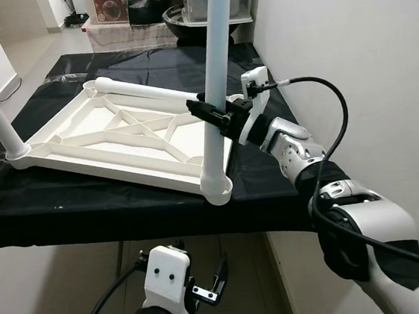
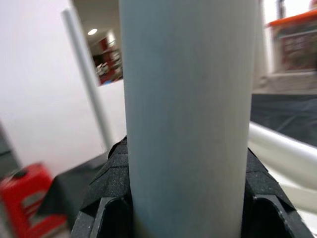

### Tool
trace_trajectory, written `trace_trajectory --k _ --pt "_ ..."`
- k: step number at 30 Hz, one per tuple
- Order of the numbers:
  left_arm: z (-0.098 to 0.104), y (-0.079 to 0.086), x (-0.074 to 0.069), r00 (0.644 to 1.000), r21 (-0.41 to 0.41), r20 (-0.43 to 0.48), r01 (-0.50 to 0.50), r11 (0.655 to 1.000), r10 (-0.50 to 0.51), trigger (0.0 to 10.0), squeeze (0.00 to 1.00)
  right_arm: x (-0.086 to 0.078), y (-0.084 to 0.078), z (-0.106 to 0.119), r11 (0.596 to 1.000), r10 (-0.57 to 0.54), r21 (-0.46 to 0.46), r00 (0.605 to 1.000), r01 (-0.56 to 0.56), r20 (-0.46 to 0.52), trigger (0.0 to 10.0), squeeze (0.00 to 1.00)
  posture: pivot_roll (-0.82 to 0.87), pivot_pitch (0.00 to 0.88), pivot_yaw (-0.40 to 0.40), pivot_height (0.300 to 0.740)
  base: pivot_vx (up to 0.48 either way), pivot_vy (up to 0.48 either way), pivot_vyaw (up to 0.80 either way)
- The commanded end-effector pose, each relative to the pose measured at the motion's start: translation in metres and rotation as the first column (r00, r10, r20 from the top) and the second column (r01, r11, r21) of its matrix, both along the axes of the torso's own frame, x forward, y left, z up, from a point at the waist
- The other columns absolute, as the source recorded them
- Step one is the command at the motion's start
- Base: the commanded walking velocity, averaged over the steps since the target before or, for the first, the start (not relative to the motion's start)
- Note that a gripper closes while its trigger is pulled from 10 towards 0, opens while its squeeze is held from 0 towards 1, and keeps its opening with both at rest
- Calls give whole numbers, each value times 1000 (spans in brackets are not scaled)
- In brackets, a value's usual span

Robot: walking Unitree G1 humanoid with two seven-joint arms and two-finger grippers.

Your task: Building children table

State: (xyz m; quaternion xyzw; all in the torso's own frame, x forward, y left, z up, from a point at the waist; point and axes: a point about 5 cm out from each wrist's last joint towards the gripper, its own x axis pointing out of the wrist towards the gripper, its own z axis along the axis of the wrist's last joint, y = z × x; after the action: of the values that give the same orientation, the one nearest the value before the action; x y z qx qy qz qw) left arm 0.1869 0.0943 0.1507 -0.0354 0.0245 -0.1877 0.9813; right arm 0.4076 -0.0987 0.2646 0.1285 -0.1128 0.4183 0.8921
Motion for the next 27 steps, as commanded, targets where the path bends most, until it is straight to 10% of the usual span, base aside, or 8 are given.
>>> trace_trajectory --k 1,4,5,13,14,27 --pt "1 2 0 1000 -11 -11 -15 1000 15 10000 0 1 -2 12 999 -23 32 999 22 38 0 0 140 130 -73 740 0 0 0" --pt "7 10 10 998 -26 0 -64 998 64 10000 0 2 -1 19 995 -66 72 997 62 51 0 0 140 117 -70 740 0 0 0" --pt "12 19 25 996 7 8 -83 996 83 10000 1000 -2 3 25 985 -18 171 998 8 59 0 0 133 91 -63 740 0 0 0" --pt "28 24 49 997 75 73 -44 996 39 10000 1000 -25 17 16 960 163 212 981 -182 104 0 0 123 50 -56 740 0 0 0" --pt "30 22 52 997 60 75 6 998 -11 10000 0 -31 20 13 954 193 212 975 -212 106 0 0 119 44 -53 740 0 0 0" --pt "34 23 61 970 38 30 240 970 -241 10000 0 -58 33 5 899 377 201 921 -389 98 0 0 112 12 -37 740 0 0 0"
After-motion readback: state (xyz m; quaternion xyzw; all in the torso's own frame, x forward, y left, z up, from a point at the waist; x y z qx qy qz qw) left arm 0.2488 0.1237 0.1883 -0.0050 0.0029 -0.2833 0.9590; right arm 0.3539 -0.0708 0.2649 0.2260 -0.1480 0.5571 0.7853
